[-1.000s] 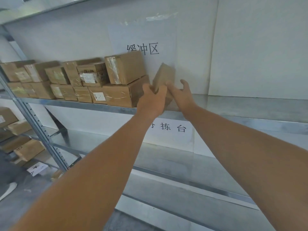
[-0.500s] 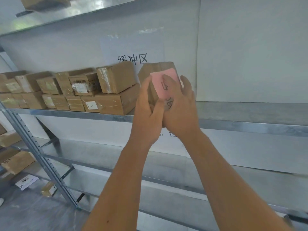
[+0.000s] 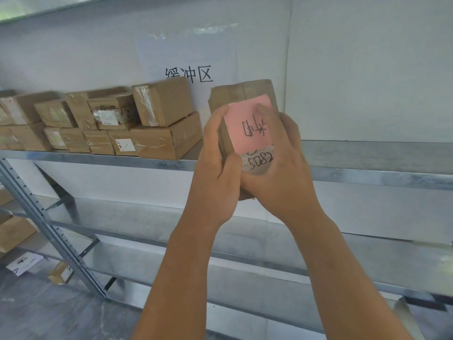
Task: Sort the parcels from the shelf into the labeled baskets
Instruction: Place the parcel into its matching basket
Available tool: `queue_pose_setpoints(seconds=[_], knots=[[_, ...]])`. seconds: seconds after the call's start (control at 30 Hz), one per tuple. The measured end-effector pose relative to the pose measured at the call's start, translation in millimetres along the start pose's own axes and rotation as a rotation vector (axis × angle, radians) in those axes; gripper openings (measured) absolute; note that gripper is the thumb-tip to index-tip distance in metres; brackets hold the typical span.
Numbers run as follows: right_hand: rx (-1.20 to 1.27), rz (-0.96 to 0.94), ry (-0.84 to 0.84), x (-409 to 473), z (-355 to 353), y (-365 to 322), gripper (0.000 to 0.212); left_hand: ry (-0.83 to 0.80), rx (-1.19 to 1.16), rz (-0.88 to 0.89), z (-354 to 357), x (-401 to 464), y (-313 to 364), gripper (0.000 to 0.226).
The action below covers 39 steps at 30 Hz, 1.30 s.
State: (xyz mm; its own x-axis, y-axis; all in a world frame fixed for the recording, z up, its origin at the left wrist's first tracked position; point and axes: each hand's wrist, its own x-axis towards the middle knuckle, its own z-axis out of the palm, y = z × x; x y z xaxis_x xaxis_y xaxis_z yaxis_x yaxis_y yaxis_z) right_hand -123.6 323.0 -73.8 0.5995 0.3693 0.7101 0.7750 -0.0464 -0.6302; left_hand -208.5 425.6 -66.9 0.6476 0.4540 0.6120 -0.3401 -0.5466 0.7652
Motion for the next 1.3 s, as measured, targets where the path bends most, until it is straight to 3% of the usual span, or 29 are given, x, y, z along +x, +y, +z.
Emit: queue_pose_setpoints(seconds=[0.43,0.73,0.8,0.93,1.03,1.1,1.3], knots=[[-0.222,-0.081,-0.134,-9.8,2.4,-5.8,0.103,0.127,0.029,0.039,-27.5,8.3,-7.4,0.074],[-0.369,-0.158,-0.201,-15.4,-11.3,-4.6,0.105,0.164,0.049,-0.016,-36.8,17.4,-0.1,0.032],[-0.412,-0.17,-0.183,-19.7,-17.9,-1.0,0.101,0.177,-0.004,-0.061,-37.1,17.6,3.1,0.038],[-0.522,-0.149,-0.052,-26.1,-37.1,3.7,0.092,0.074,-0.1,-0.115,-21.2,11.2,6.1,0.05],[-0.572,-0.101,0.02,-31.4,-61.3,8.6,0.09,-0.096,-0.199,-0.099,-1.1,2.5,6.1,0.079],[-0.617,-0.074,0.062,-37.3,-81.5,15.4,0.089,-0.212,-0.25,-0.096,16.2,-0.2,5.6,0.087],[-0.587,0.012,0.197,-61.7,-147.5,34.9,0.074,-0.364,-0.237,-0.128,85.2,-9.0,16.7,0.039]])
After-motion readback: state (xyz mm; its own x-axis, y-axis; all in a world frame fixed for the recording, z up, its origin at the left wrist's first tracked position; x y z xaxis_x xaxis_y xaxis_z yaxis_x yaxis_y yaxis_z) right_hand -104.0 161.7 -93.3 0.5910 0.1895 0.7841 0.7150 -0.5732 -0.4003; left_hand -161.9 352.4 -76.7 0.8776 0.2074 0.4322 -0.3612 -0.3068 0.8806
